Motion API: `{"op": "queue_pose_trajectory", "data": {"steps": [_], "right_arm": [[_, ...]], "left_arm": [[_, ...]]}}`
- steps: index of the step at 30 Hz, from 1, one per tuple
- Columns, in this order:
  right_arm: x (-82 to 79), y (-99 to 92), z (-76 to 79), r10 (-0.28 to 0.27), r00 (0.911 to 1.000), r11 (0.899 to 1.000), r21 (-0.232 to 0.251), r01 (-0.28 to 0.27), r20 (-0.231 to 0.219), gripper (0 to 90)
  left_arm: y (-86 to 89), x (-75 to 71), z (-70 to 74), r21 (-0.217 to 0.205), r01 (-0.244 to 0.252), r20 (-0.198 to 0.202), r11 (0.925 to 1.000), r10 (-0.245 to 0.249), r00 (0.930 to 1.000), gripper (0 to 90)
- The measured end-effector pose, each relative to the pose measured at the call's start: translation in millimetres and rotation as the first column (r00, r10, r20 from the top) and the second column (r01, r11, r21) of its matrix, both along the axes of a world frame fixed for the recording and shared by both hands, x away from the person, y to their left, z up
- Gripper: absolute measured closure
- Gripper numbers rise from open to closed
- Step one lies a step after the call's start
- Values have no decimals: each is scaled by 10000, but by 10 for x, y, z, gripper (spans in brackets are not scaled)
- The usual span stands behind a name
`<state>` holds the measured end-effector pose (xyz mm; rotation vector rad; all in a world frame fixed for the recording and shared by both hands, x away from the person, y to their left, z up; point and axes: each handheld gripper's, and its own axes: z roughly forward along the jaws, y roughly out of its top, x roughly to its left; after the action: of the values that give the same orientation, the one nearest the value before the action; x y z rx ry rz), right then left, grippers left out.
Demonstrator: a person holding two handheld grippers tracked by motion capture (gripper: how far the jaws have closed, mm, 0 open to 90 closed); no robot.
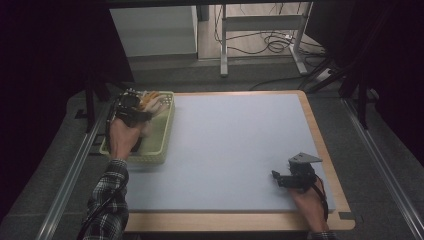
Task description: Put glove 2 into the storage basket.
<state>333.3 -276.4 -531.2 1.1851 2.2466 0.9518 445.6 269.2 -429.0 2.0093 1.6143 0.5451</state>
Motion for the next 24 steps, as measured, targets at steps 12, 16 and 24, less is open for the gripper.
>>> {"op": "queue_pose_trajectory", "data": {"steps": [12, 16, 24], "right_arm": [[1, -1, -1, 6, 10000, 10000, 1, -6, 11, 195], [0, -1, -1, 8, 10000, 10000, 10, -8, 4, 194], [0, -1, -1, 21, 10000, 10000, 12, -21, 1, 193]], "left_arm": [[-86, 295, -434, 378, 7, -1363, 9993, 44, 9907, 527], [-185, 383, -529, 452, 103, -1737, 9989, -23, 9848, 518], [-205, 501, -713, -20, 611, -2472, 9981, -597, 9671, 332]]}}
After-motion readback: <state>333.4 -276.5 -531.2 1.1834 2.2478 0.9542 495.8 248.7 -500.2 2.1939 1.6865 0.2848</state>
